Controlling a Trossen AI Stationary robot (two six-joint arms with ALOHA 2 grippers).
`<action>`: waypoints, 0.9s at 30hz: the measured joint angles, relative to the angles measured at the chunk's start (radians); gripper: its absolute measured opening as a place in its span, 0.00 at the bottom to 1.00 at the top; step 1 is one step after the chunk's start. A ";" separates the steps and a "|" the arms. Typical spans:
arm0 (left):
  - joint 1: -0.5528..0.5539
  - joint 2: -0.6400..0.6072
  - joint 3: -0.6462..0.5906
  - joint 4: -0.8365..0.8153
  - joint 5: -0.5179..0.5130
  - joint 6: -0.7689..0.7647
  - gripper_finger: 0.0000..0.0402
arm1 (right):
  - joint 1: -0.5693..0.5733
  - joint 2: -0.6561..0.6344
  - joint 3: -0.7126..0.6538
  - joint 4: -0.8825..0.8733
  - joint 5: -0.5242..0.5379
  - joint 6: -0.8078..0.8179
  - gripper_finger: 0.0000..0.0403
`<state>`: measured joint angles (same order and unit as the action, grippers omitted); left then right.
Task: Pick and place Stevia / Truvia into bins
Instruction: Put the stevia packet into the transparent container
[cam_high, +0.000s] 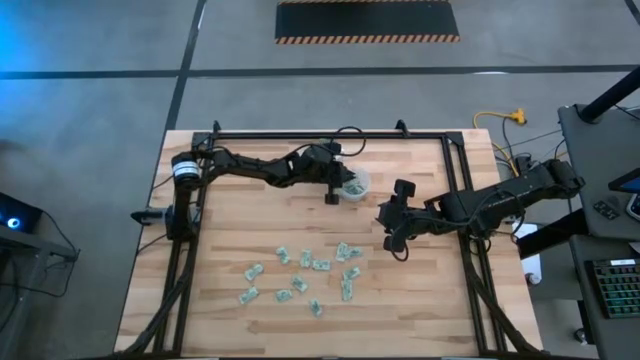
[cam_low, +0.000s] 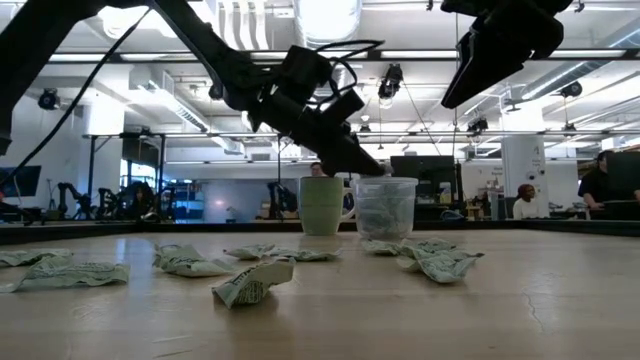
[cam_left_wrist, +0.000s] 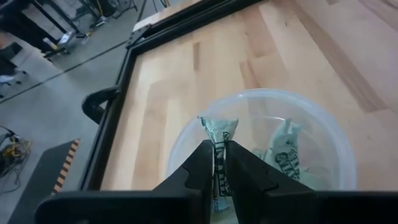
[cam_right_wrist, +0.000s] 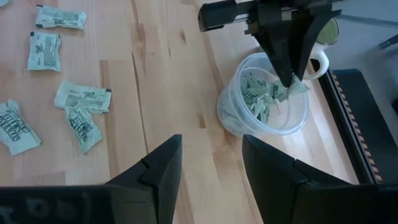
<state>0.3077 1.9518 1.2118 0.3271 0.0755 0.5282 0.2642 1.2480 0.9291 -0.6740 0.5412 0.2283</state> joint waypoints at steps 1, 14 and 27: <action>0.000 0.000 0.000 -0.003 0.001 0.000 0.09 | 0.000 0.000 0.000 0.001 0.000 0.000 0.40; -0.014 -0.048 0.003 -0.074 0.006 0.000 0.40 | 0.000 0.000 -0.002 0.007 0.000 0.005 0.40; -0.142 -0.405 -0.034 -0.649 0.011 -0.010 0.42 | 0.000 0.096 -0.007 0.064 -0.003 -0.053 0.40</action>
<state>0.1660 1.5465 1.1776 -0.3222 0.0864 0.5184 0.2642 1.3441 0.9218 -0.6098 0.5381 0.1749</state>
